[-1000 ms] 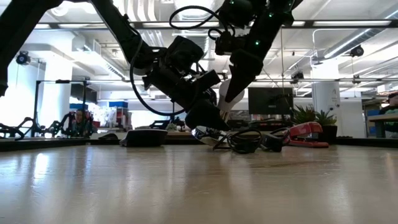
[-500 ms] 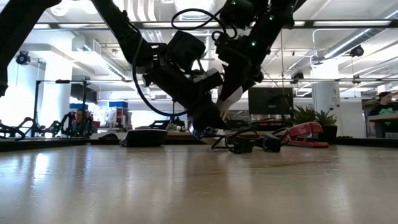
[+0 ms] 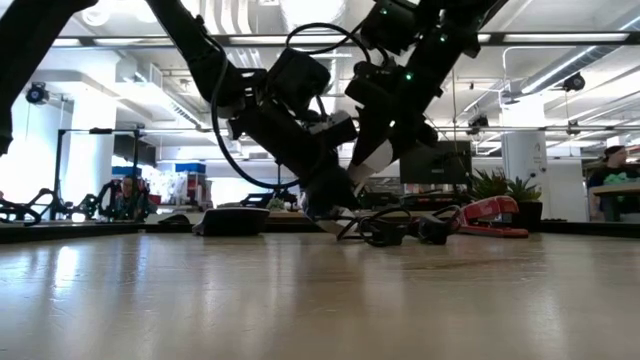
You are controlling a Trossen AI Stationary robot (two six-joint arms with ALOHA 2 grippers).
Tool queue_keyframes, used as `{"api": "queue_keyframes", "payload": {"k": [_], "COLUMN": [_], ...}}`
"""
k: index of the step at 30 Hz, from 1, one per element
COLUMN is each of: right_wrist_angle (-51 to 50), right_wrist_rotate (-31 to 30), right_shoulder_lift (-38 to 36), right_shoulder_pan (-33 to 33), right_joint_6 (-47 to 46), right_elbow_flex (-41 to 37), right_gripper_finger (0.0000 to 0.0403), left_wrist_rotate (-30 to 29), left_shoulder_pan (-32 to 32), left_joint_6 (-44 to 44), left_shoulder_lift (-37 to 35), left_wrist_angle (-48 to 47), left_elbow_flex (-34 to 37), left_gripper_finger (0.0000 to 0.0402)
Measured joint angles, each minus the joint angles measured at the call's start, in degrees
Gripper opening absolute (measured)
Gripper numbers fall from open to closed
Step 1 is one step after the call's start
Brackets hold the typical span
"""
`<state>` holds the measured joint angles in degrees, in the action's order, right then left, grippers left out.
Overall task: Screw lightbulb
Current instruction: Insert the white lightbulb into the silver lamp
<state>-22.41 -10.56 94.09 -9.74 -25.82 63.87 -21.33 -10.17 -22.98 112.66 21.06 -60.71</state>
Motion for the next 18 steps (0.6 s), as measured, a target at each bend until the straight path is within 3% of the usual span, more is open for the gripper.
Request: {"api": "queue_keyframes", "payload": {"k": [6,18], "right_wrist_angle": [-1.4,-8.2], "right_wrist_rotate": [-1.0,-1.2], "right_shoulder_lift": [-0.5,-2.6], "right_shoulder_pan": [0.1,0.5], "right_joint_6": [2.2,4.7], "right_elbow_flex": [2.1,3.5], "right_gripper_finger": [0.034,0.0351], "left_wrist_rotate": [-0.2,1.1], "left_shoulder_pan": [-0.3,-1.9], "left_joint_6": [2.1,3.3], "left_shoulder_lift": [-0.5,-0.4], "left_wrist_angle": [0.7,-2.9], "left_elbow_flex": [-0.3,-0.3], "left_gripper_finger": [0.0158,0.0158]}}
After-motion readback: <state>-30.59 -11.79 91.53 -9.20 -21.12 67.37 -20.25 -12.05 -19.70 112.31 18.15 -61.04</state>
